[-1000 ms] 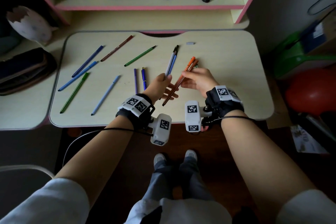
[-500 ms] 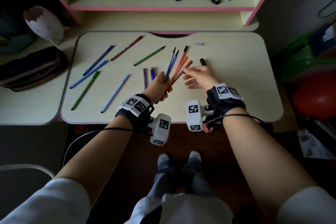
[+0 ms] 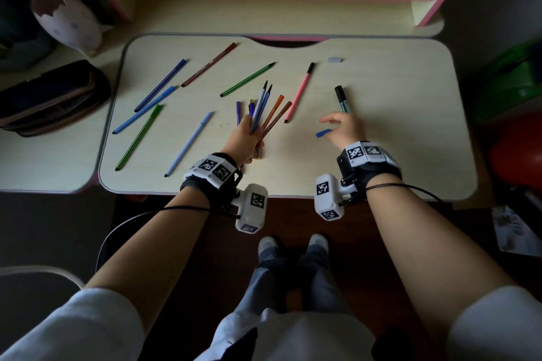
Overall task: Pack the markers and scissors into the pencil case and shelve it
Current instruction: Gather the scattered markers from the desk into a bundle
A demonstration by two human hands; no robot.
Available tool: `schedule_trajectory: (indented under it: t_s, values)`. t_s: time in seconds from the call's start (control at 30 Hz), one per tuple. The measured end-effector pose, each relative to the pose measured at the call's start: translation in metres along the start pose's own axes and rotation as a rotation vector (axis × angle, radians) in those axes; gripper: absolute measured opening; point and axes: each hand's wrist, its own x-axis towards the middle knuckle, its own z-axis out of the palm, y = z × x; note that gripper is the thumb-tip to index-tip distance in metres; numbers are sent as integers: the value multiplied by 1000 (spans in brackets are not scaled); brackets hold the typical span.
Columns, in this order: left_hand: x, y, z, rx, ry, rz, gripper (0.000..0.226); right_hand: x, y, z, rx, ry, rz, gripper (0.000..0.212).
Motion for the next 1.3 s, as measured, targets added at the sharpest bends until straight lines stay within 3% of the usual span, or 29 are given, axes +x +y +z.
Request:
schedule_trajectory:
  t_s: [0.47, 0.8, 0.97, 1.3]
  values:
    - [8, -12, 1, 20, -19, 14, 4, 7, 13, 19, -12, 67, -12, 23]
    - [7, -7, -4, -3, -44, 51, 4, 6, 8, 6, 241, -34, 74, 20]
    - [3, 5, -5, -40, -34, 100, 14, 3, -7, -11, 387, -11, 20, 22]
    - [-3, 39, -13, -115, -43, 145, 23, -8, -37, -50, 429, -3, -162, 28]
